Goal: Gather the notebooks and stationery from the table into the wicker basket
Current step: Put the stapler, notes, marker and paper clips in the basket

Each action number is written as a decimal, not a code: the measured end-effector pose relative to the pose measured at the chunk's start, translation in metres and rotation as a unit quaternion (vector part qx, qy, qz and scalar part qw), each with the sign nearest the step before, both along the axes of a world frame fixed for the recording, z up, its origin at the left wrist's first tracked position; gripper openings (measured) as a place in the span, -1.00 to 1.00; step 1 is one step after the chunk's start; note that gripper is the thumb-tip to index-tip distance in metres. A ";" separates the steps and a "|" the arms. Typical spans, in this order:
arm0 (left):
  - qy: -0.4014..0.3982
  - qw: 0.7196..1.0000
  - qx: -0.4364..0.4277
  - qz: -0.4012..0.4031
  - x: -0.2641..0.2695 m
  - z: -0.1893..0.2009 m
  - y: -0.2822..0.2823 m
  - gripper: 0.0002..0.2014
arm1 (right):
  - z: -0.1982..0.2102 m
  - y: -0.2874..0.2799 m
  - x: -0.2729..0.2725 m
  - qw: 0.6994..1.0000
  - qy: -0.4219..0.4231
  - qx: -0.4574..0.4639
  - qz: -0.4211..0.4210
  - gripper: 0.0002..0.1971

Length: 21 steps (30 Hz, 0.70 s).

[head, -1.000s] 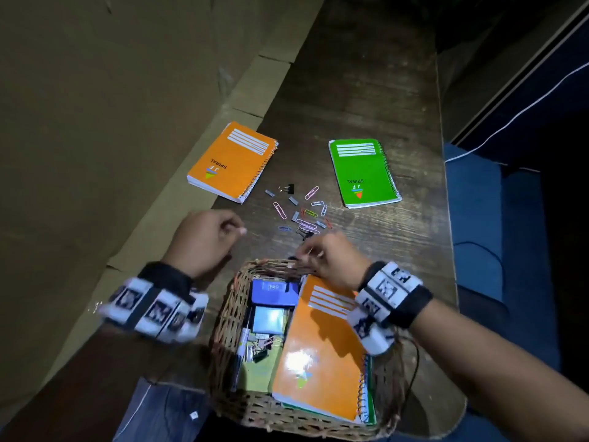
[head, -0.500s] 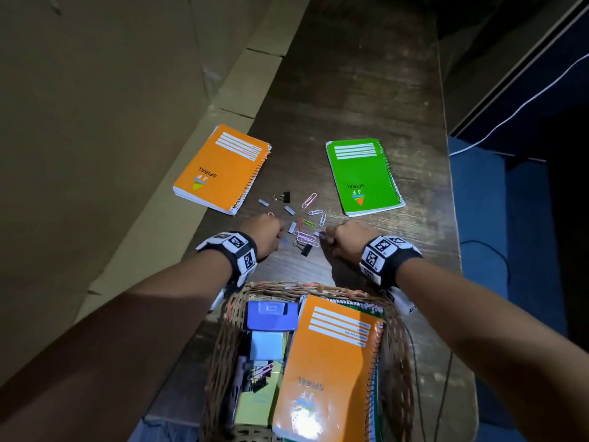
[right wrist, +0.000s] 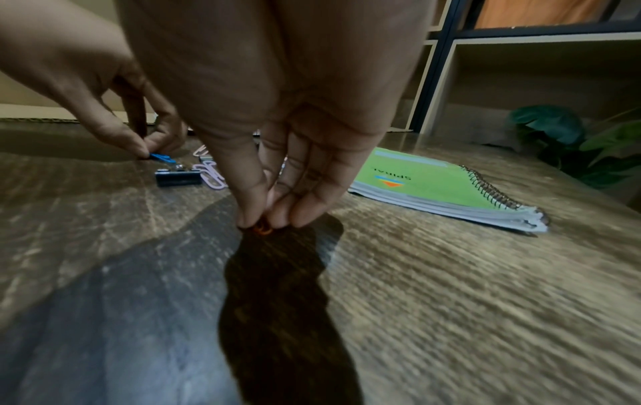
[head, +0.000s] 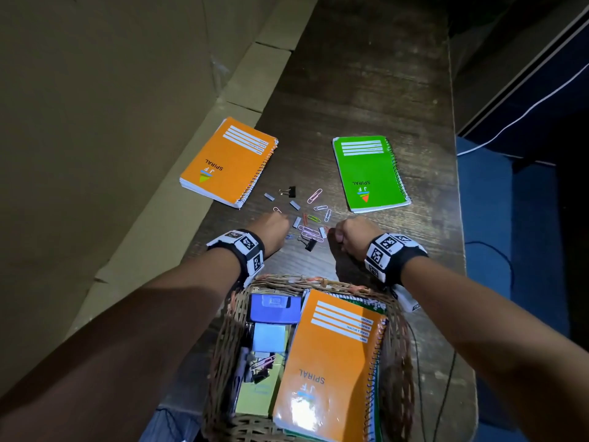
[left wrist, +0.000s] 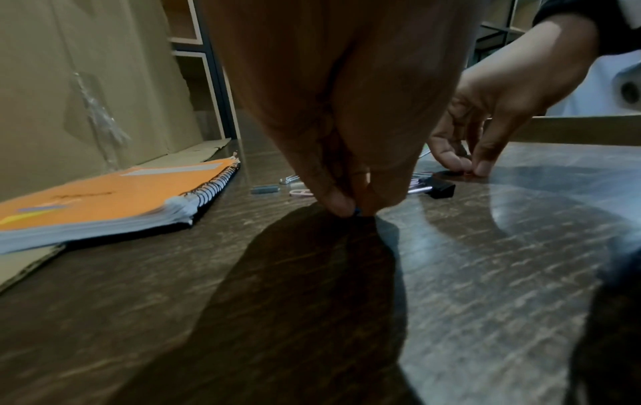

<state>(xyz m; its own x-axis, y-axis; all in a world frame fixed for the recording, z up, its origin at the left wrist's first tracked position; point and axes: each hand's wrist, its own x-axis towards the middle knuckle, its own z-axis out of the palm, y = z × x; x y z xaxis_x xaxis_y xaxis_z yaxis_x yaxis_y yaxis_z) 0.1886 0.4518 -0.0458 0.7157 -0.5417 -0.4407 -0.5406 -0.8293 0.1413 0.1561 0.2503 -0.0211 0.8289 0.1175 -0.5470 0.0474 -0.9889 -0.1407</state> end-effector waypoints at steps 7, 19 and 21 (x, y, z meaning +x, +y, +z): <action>0.045 0.988 -0.073 0.130 -0.009 0.023 0.019 -0.87 | -0.006 -0.008 0.000 0.999 -0.002 0.030 -0.014 -0.78; 0.131 0.950 -0.208 0.191 -0.174 0.099 0.082 -0.78 | 0.063 0.036 -0.070 0.972 0.017 0.234 0.003 -0.83; 0.112 0.953 -0.217 0.182 -0.203 0.078 0.089 -0.76 | 0.057 0.055 -0.092 0.971 0.032 0.232 0.043 -0.79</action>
